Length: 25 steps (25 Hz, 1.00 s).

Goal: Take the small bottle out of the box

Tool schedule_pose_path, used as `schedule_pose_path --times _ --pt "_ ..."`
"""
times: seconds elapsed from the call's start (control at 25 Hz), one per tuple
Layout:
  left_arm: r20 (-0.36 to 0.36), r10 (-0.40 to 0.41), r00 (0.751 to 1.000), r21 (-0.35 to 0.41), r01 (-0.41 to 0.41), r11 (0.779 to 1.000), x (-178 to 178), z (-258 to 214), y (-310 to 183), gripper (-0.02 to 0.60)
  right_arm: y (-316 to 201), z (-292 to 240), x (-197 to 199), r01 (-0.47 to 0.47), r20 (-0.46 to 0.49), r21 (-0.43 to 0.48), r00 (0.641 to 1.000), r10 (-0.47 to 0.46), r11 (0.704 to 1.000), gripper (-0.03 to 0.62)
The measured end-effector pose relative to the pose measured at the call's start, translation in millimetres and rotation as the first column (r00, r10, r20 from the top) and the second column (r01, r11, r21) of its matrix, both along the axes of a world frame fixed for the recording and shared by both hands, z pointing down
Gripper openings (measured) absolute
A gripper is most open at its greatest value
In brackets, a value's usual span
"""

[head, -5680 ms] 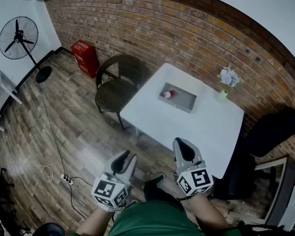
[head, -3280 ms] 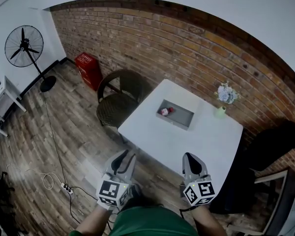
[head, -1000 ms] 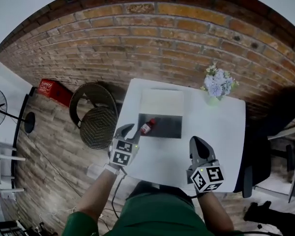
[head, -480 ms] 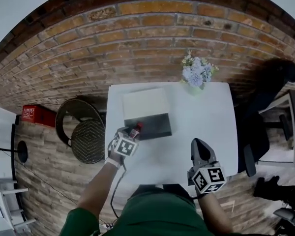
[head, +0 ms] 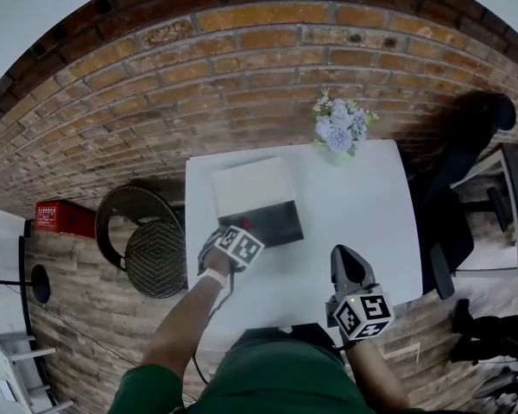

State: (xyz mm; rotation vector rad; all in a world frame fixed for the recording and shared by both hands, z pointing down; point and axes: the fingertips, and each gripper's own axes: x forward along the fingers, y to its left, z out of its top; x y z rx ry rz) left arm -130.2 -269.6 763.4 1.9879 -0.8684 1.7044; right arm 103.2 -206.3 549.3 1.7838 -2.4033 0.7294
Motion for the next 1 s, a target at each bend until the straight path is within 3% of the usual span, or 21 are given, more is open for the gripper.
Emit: schedule_pose_path --times 0.16,0.48,0.72,1.0 --pt "0.010 0.009 1.000 -0.039 -0.008 0.999 0.0 6.6 -3.2 0.221 1.7 3.5 -5.9 -0.005 -0.005 -0.007 1.000 0.005 1.000 0.003" --pt "-0.074 0.018 0.997 0.007 -0.017 1.000 3.0 1.4 -1.5 0.204 8.8 1.6 -16.8 -0.008 -0.022 -0.012 1.000 0.008 1.000 0.003" --pt "-0.251 -0.050 0.967 0.065 0.069 0.996 3.7 -15.9 -2.7 0.199 15.9 -1.0 -25.3 -0.010 -0.037 -0.010 0.999 0.009 1.000 0.003" --pt "-0.418 -0.003 0.908 0.221 0.105 0.970 11.0 -49.8 -7.6 0.198 22.9 -8.7 -38.9 -0.010 -0.058 -0.006 0.998 0.009 1.000 0.003"
